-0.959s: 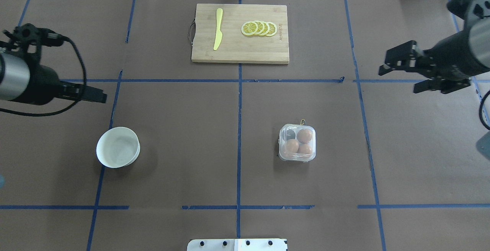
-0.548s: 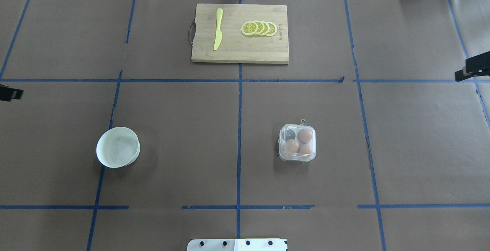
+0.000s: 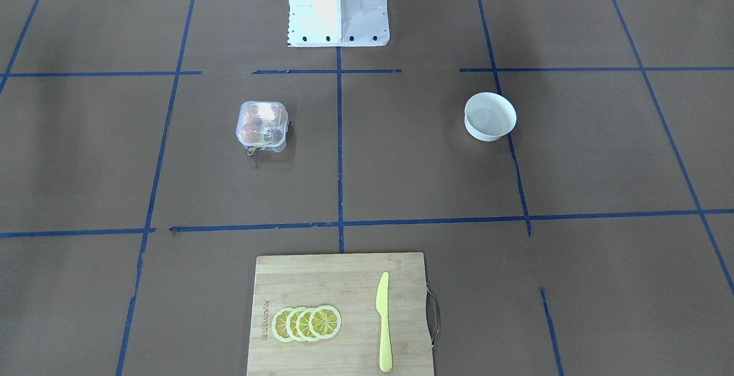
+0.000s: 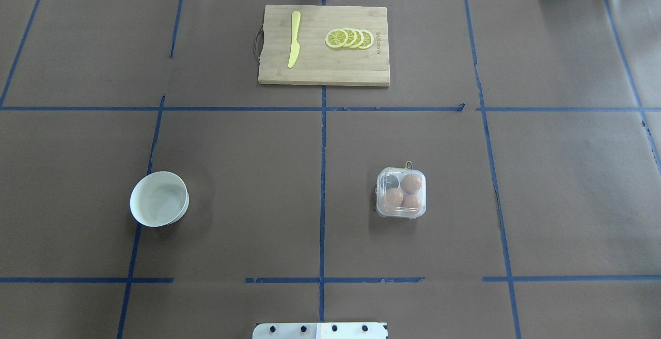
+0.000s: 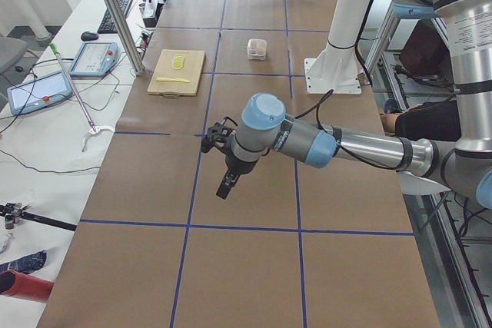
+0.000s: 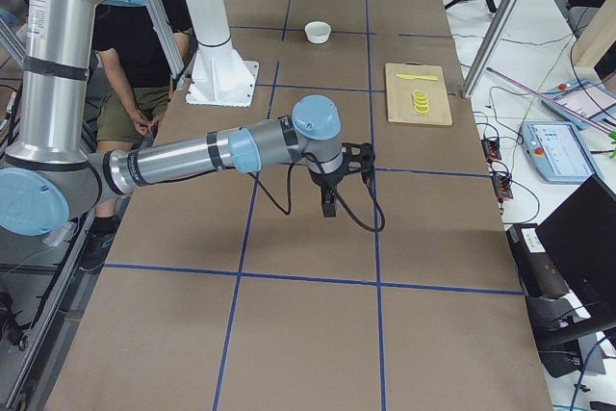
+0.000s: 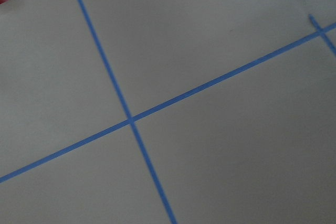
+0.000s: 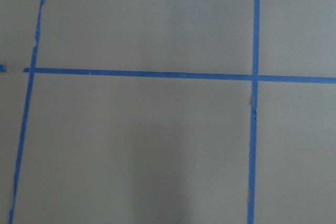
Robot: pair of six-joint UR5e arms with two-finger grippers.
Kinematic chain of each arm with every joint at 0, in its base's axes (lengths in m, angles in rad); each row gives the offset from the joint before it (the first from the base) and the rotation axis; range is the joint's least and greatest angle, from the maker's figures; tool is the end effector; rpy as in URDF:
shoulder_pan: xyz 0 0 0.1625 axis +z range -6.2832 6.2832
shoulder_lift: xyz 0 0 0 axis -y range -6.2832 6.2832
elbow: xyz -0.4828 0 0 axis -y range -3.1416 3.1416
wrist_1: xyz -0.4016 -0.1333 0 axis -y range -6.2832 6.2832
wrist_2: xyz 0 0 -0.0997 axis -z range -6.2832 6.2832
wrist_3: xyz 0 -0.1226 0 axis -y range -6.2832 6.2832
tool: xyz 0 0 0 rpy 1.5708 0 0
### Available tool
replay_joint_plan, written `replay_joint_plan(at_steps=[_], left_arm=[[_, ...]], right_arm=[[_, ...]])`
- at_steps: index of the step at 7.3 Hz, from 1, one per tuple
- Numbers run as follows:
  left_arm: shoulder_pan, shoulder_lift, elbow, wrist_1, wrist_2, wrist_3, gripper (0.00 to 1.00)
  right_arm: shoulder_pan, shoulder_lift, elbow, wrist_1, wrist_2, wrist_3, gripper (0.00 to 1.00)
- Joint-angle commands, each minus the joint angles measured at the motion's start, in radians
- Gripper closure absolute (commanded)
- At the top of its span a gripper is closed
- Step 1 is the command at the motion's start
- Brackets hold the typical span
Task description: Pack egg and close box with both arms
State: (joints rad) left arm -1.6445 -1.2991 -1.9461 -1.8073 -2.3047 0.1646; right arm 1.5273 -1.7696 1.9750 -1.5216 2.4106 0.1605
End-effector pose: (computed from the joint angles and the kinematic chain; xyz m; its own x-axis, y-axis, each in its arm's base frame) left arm -0.0801 -0.3894 0.6386 0.7581 0.3199 -0.5682 -0.0556 0.8999 0.4325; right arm 0.0239 -0.4163 0.6080 0.6571 -0.0591 0.7515 -0.0638 0.9890 0.1335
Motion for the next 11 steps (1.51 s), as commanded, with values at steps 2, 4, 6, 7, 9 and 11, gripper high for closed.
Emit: replay_joint_plan(at_steps=[2, 4, 6, 7, 9, 11], left_arm=[[-0.032, 0.001, 0.026, 0.107, -0.004, -0.142, 0.0], [-0.005, 0.009, -0.019, 0.228, -0.009, -0.205, 0.0], [0.116, 0.004, -0.027, 0.233, 0.002, -0.297, 0.0], [0.118, 0.007, -0.016, 0.232, 0.004, -0.293, 0.0], [0.124, 0.008, 0.033, 0.23, 0.002, -0.293, 0.0], [0.124, 0.001, 0.032, 0.227, -0.01, -0.298, 0.0]], right_arm=[[0.083, -0.016, -0.022, -0.213, 0.001, -0.302, 0.0], [0.086, -0.019, -0.039, -0.21, -0.001, -0.296, 0.0], [0.079, -0.021, -0.056, -0.21, -0.002, -0.3, 0.0], [0.061, -0.021, -0.058, -0.21, -0.005, -0.302, 0.0], [0.047, -0.021, -0.079, -0.207, -0.002, -0.303, 0.0], [0.042, -0.021, -0.081, -0.209, 0.002, -0.302, 0.0]])
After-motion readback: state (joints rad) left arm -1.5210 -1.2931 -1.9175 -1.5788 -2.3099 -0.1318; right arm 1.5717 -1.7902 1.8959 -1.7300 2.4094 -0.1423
